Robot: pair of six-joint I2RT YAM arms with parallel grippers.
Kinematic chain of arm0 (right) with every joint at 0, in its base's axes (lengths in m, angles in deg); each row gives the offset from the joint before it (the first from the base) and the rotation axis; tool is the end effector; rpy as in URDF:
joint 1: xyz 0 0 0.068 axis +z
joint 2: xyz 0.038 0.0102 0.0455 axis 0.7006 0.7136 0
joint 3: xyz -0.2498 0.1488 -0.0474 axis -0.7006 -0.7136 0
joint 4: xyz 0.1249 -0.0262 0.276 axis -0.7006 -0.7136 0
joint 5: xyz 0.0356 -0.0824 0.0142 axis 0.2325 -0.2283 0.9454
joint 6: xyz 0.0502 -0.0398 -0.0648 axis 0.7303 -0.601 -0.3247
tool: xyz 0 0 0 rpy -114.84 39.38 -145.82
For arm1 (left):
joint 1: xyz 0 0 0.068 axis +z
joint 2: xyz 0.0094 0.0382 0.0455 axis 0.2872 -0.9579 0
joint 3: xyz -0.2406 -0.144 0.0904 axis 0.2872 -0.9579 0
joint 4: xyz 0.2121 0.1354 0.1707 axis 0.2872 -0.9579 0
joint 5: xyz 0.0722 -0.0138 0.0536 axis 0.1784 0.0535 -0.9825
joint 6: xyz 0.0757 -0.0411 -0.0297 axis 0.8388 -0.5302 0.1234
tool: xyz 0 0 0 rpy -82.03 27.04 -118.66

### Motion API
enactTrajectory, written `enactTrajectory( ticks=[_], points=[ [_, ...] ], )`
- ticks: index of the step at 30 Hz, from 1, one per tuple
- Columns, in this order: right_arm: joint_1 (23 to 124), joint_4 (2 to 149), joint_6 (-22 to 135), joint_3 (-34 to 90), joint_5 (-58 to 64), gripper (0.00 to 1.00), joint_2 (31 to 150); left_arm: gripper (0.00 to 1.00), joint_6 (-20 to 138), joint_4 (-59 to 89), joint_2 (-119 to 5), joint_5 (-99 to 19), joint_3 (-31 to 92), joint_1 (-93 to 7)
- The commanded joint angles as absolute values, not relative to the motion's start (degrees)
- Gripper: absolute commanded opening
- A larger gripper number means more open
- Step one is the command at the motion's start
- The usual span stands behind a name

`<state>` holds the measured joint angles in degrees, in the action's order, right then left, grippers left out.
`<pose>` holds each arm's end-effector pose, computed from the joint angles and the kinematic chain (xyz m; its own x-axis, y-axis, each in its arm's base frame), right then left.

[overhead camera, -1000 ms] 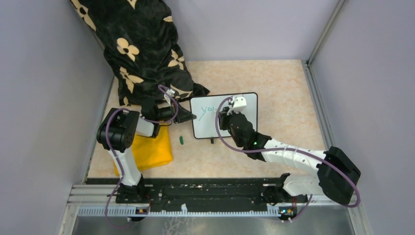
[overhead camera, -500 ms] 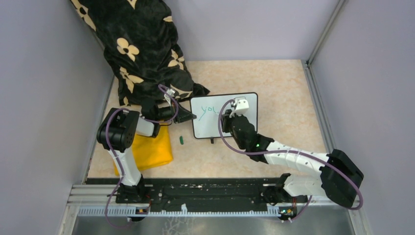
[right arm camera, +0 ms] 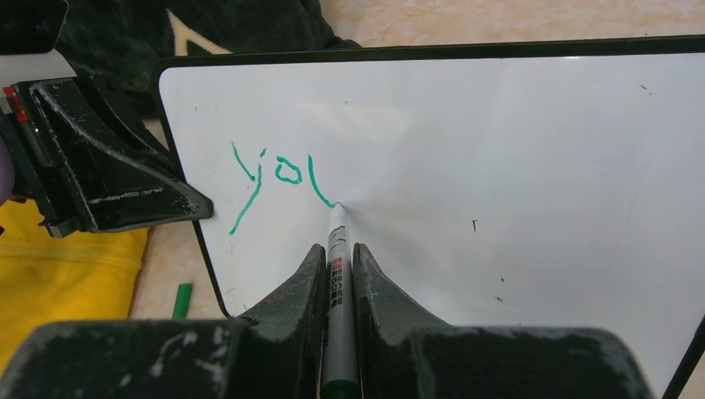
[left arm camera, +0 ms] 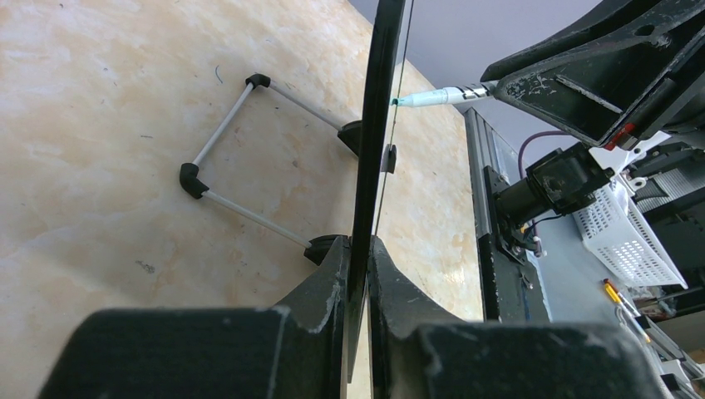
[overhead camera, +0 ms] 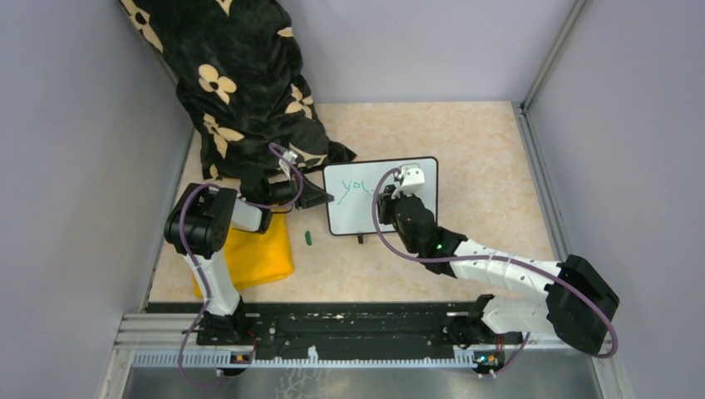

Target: Write a sentence on the whiteboard

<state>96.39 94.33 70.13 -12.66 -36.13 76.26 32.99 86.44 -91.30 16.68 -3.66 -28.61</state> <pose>0.2335 0.2292 0.2406 -0.2625 0.1525 -0.9528 -0.2856 0.9309 0.2277 0.3505 -0.1498 0.1315 -0.5675 -0.1434 -0.8108 0.7926 0.1717 -0.5851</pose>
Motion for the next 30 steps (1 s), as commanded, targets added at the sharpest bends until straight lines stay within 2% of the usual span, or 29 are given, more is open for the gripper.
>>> enactTrajectory(
  ticks=[1,30],
  points=[
    [95.0,94.8,68.7,-11.6,-38.3,0.00,75.3,0.00,33.9,83.5,-91.4,17.2,-3.5,-29.0],
    [94.2,97.4,66.9,-7.6,-37.5,0.00,78.4,0.00,34.2,83.3,-91.4,17.2,-3.6,-29.0]
  ],
)
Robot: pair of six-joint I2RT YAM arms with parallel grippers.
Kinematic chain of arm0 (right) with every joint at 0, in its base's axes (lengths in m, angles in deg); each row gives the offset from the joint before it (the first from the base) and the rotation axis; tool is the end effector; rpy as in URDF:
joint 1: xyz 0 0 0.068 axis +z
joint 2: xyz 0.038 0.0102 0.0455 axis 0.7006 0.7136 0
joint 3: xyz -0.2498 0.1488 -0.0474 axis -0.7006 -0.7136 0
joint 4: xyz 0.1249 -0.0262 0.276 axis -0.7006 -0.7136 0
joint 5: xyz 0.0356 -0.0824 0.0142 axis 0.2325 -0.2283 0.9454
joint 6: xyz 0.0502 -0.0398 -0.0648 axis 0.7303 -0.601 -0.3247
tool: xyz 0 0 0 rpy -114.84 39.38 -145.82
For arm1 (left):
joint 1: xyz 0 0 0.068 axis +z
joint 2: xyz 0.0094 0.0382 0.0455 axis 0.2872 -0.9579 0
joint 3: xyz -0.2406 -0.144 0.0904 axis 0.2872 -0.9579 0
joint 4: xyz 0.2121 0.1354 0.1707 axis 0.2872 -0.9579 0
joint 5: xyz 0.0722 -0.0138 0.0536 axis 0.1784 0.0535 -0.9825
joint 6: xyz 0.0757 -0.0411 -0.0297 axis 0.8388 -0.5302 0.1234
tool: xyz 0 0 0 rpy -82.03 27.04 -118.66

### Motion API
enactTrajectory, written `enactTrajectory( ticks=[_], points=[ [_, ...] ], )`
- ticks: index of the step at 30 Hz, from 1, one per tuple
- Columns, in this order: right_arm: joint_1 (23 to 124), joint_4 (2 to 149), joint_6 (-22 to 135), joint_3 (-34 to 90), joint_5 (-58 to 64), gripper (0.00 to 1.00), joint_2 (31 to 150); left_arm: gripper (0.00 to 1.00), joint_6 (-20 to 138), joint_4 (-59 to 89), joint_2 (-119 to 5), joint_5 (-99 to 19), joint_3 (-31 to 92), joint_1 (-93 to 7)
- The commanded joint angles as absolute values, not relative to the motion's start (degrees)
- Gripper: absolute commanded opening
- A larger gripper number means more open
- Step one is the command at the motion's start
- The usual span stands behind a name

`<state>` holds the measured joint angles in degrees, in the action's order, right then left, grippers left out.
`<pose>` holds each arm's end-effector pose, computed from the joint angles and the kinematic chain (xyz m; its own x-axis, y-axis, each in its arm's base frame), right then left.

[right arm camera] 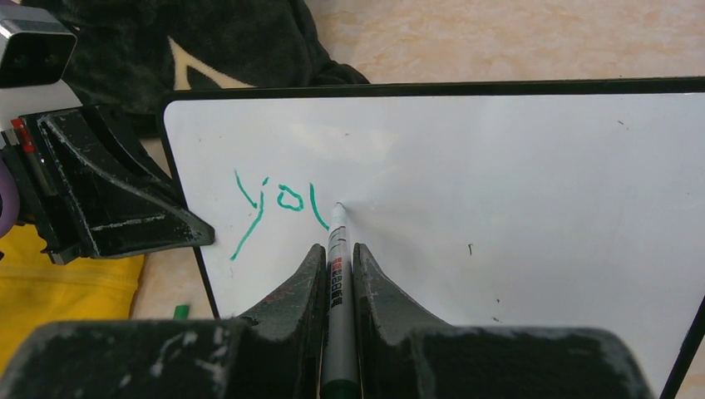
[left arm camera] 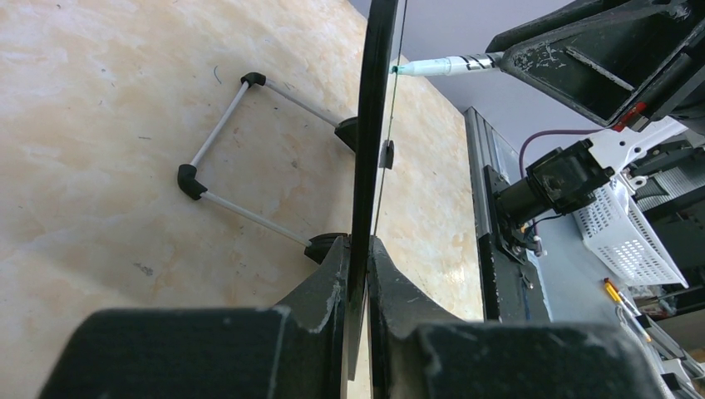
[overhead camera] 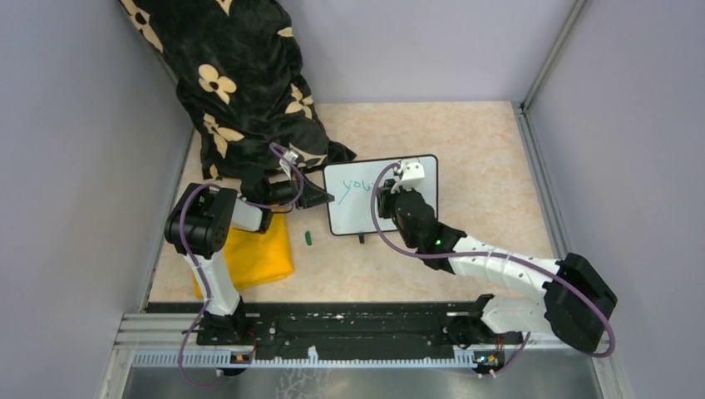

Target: Write a sentence on the whiteboard

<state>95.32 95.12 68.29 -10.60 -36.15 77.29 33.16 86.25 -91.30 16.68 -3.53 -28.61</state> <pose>0.2426 0.2306 0.2521 -0.2315 0.1509 -0.9610 -0.2802 0.9357 0.2145 0.3511 -0.1499 0.1317 -0.5660 -0.1427 -0.8120 0.7937 0.1722 -0.5835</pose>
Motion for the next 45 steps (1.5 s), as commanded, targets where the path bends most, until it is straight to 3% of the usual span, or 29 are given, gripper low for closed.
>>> enactTrajectory(
  ticks=[1,22,31,45],
  points=[
    [94.2,97.5,67.0,-7.5,-37.5,0.00,78.4,0.00,34.2,83.3,-91.4,17.2,-3.6,-29.0],
    [94.0,97.7,66.6,-6.4,-37.0,0.00,78.9,0.00,34.3,83.2,-91.4,17.2,-3.5,-29.0],
    [94.0,96.0,68.9,-10.0,-32.2,0.00,70.3,0.00,34.3,83.2,-91.3,17.2,-3.5,-29.0],
    [92.8,93.8,65.8,-14.2,-40.5,0.00,66.2,0.00,34.8,82.3,-91.1,17.2,-3.6,-29.0]
  ],
)
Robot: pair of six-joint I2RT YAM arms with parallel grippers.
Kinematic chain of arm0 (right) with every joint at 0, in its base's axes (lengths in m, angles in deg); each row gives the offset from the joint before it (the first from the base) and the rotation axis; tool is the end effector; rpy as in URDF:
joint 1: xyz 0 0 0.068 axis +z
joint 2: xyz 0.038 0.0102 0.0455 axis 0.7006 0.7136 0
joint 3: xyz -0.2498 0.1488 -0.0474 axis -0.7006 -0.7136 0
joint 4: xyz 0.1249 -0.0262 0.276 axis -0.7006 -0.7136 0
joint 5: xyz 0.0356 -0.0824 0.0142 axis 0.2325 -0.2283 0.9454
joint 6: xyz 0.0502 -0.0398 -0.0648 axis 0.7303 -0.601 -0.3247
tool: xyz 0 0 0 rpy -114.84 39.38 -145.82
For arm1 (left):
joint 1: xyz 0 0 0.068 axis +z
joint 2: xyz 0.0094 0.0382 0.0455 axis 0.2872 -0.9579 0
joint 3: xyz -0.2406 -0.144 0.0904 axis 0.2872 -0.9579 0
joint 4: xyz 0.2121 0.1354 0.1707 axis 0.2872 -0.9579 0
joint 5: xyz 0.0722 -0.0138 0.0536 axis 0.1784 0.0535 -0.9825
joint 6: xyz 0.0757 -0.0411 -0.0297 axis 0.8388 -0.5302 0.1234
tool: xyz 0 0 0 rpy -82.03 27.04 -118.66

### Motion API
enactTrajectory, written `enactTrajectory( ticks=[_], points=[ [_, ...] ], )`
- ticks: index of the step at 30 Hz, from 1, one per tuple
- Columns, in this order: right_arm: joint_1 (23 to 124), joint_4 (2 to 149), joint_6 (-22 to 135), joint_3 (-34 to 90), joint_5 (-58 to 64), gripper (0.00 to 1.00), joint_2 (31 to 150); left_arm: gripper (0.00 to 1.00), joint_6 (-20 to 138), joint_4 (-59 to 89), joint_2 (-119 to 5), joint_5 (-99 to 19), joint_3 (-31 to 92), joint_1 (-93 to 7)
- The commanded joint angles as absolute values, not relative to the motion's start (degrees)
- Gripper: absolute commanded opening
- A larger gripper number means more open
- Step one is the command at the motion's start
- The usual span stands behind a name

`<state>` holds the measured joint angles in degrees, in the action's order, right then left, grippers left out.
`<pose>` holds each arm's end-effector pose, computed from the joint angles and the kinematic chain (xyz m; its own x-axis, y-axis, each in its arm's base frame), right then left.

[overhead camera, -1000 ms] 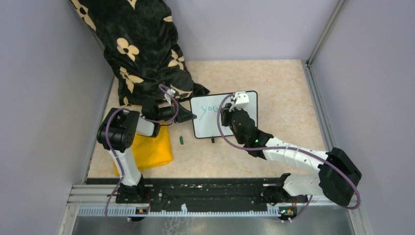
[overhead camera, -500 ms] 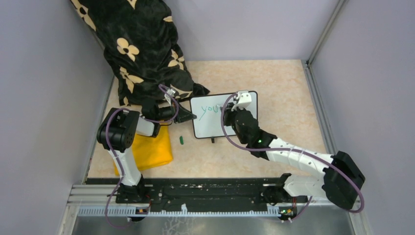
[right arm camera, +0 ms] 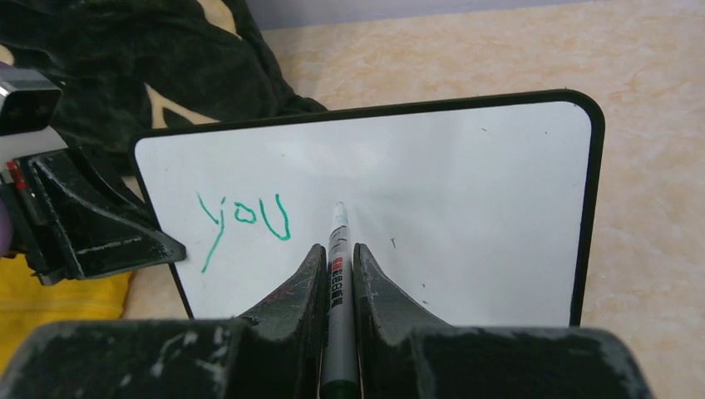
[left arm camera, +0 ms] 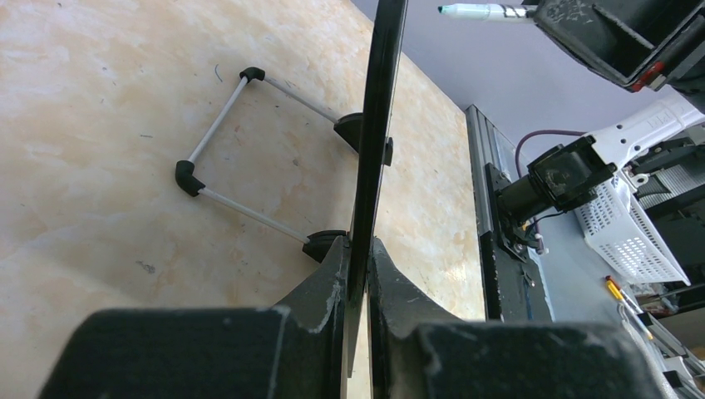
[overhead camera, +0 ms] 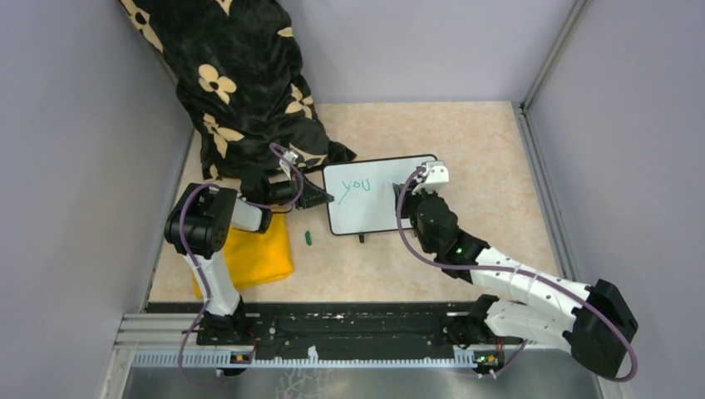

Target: Write a sentence on the whiteboard

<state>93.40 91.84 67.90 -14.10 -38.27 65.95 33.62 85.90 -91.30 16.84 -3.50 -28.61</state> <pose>0.2264 0.1912 0.2761 -0.1632 0.2132 -0.9633 -0.2287 0.9416 0.2471 0.3510 -0.1500 0.1312 -0.5644 -0.1387 -0.8138 0.7955 0.1719 -0.5810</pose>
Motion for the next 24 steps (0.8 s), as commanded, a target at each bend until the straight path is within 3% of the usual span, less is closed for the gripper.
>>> enactTrajectory(
  ticks=[1,24],
  points=[
    [92.8,94.3,65.1,-14.3,-39.8,0.00,66.5,0.00,34.8,82.3,-91.2,17.2,-3.5,-29.0],
    [92.7,99.9,64.6,-12.2,-44.5,0.00,71.7,0.00,35.0,81.9,-91.3,17.2,-3.4,-29.0]
  ],
)
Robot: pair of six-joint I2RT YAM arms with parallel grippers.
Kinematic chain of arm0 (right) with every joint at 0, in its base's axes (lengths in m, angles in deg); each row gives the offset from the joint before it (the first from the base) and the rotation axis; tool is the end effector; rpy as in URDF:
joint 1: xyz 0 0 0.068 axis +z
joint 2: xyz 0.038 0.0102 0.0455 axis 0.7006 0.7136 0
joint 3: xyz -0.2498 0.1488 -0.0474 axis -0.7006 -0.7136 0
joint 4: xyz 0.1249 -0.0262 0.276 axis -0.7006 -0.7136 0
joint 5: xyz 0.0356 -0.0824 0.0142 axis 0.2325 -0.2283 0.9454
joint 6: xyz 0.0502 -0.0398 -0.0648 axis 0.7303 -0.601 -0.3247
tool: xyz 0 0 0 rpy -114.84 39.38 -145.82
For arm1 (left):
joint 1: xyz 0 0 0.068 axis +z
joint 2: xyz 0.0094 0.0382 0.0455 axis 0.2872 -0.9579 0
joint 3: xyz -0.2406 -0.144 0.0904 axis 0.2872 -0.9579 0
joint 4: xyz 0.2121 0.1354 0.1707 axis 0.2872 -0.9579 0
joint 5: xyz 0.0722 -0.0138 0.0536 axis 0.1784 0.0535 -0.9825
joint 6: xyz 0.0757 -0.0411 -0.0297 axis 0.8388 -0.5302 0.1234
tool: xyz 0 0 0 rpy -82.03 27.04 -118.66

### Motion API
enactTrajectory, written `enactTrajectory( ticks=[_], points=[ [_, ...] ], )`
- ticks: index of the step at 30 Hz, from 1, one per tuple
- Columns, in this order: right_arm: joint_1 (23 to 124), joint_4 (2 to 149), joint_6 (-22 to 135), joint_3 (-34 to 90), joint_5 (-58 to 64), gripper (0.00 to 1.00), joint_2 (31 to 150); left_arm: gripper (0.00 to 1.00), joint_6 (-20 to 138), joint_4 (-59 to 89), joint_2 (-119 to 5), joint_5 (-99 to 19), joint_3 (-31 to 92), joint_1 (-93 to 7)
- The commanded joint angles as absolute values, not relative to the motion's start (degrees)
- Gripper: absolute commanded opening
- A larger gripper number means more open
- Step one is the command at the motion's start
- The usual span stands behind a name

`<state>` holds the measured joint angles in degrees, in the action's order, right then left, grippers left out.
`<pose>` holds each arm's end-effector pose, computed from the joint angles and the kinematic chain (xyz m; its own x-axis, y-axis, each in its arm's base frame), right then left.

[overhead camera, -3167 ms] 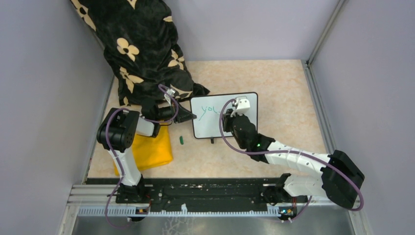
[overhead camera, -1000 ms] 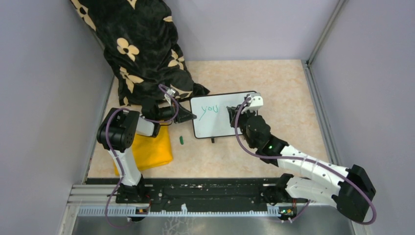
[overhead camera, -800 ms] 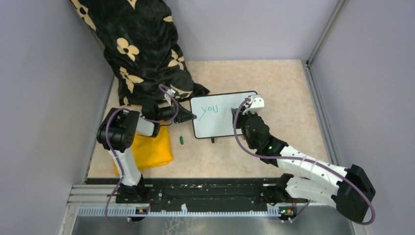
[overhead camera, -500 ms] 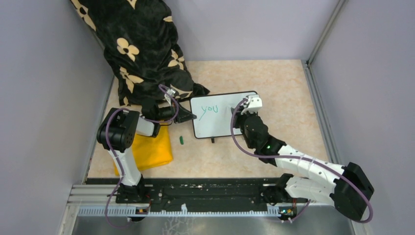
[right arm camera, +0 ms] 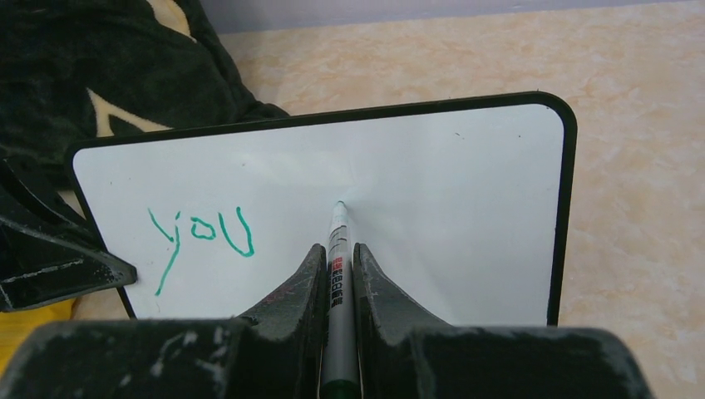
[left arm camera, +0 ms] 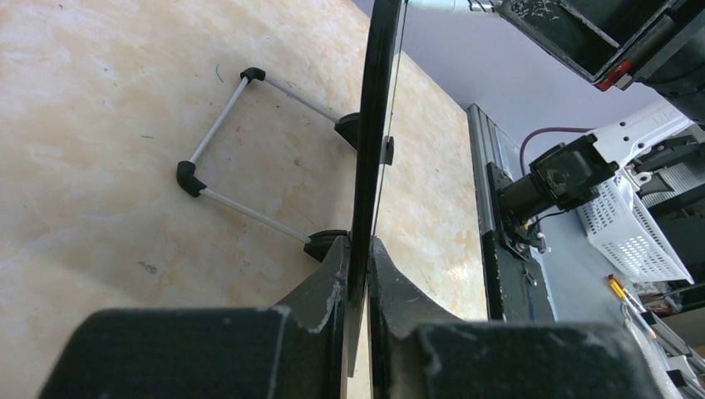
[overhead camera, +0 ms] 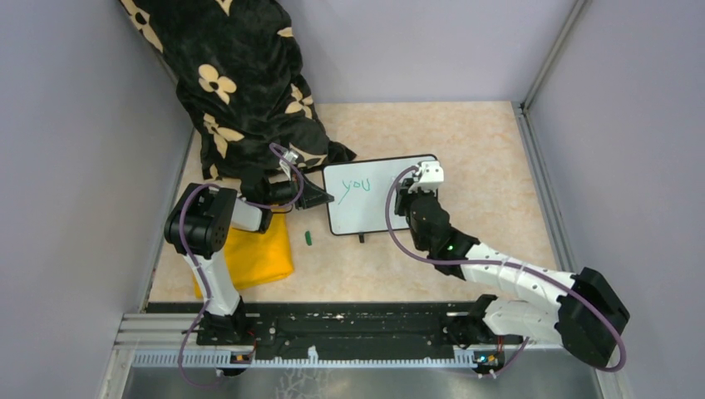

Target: Write a sentence on the whiteboard

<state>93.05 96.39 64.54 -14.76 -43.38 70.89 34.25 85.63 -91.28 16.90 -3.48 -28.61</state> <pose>0.2382 0.1930 0.2589 -0.1379 0.1500 -0.9790 -0.1462 0.9745 0.1699 0.3510 -0.1501 0.1309 -0.5590 -0.1355 -0.8180 0.7996 0.1730 -0.5750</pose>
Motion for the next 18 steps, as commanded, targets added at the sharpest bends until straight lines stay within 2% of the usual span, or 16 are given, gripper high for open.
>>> enactTrajectory(
  ticks=[1,18],
  points=[
    [92.7,99.8,64.7,-12.0,-44.2,0.00,72.0,0.00,35.0,81.9,-91.3,17.1,-3.3,-29.0],
    [92.7,95.9,66.9,-11.8,-38.3,0.00,74.2,0.00,35.0,81.8,-91.2,17.1,-3.3,-29.0]
  ],
)
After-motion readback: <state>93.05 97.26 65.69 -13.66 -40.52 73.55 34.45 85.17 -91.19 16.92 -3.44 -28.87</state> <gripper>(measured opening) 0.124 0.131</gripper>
